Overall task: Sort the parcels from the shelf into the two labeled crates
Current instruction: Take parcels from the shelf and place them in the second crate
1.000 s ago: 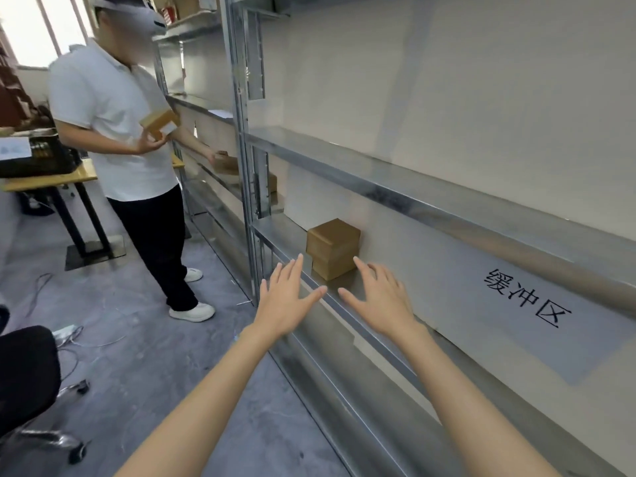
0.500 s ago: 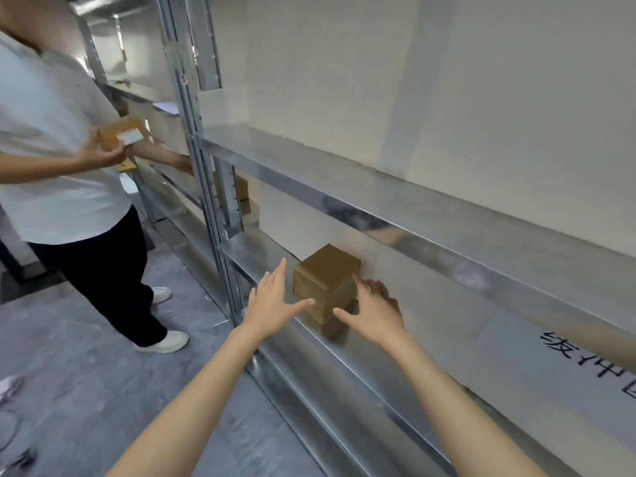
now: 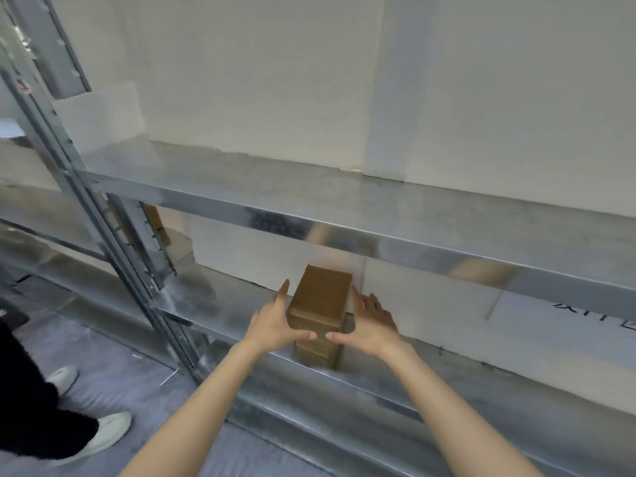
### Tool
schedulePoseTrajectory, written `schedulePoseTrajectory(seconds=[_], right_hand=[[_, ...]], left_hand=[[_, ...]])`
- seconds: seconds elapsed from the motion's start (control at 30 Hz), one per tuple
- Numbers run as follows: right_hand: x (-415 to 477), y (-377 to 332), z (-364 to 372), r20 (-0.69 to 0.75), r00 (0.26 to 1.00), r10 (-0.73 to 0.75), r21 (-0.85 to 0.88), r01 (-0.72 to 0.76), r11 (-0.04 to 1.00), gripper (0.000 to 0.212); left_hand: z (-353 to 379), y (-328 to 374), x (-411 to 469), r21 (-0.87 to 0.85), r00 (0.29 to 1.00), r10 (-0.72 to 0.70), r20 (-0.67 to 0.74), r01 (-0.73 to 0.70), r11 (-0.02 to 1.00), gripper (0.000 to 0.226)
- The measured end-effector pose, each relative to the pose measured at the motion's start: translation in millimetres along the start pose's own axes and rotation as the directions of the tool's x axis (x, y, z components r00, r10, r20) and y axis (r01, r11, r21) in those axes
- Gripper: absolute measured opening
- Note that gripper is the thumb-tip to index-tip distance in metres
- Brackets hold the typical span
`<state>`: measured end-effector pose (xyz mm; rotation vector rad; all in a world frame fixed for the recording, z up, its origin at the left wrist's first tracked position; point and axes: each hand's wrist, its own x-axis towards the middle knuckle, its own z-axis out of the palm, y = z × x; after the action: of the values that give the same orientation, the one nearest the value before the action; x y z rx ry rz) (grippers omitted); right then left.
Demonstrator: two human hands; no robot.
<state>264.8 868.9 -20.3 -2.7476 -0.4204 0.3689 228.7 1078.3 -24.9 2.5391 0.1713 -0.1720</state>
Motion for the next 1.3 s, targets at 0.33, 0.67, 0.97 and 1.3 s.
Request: schedulePoseTrajectory(seconds=[0.33, 0.67, 0.97, 1.3], right_hand=[[6.4, -16.5, 23.0, -0.031, 0.996, 0.079, 0.178, -0.072, 0.981, 0.113], [-27.9, -9.7, 8.6, -0.238, 0.969, 0.068, 0.257, -0.005, 0.966, 0.112], [-151.5, 75.6, -32.7, -0.458, 0.864, 0.208, 0.338, -0.047, 0.940, 0.096], [-372.1, 205.3, -72.4, -0.523, 0.688, 0.503, 0.555, -0.173, 0.813, 0.111]], left_hand=[[4.7, -15.4, 33.1, -0.239, 0.983, 0.159, 0.091, -0.133, 0.962, 0.120], [3.5, 17.6, 13.1, -0.253, 0.962, 0.272, -0.003, -0.264, 0.931, 0.108], [52.8, 151.1, -49.9, -0.384, 0.856, 0.495, 0.148, -0.412, 0.826, 0.117], [179.2, 336.0, -175.9, -0.612, 0.742, 0.605, 0.290, -0.342, 0.713, 0.092]])
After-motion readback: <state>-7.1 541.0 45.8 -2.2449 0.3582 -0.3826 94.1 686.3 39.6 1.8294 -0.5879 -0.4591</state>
